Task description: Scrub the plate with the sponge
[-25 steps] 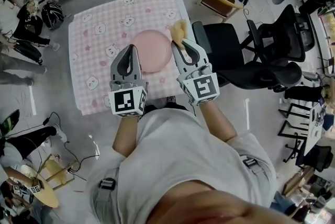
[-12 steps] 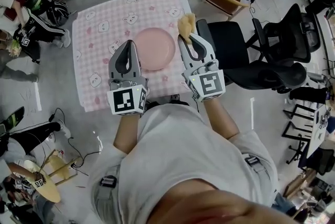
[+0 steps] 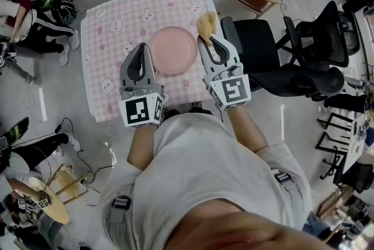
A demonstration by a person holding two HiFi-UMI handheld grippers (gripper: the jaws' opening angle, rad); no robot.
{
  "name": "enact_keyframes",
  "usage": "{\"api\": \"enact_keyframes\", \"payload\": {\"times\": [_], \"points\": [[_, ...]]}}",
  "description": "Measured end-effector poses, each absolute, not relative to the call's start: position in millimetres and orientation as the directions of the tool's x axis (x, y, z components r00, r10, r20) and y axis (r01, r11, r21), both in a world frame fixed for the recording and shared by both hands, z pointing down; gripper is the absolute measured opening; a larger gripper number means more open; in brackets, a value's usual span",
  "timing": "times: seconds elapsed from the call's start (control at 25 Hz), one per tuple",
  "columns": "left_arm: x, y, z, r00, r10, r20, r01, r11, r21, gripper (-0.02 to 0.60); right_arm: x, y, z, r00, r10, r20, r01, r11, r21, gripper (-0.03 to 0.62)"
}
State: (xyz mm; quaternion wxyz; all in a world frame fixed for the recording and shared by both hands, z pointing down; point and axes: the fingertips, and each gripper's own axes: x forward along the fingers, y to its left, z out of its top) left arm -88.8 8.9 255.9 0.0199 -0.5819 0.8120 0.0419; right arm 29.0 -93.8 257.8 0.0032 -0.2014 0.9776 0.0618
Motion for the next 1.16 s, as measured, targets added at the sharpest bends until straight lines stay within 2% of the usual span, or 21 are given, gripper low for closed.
{"api": "enact_keyframes", "payload": {"times": [1.16], "points": [[-81.8, 10.8, 256.8, -0.311, -0.948, -0.068, -0.95, 0.31, 0.029, 0.011, 35.6, -95.7, 252.8, -0.918, -0.394, -0.049, -0.397, 0.907, 0.14, 0.057]]}}
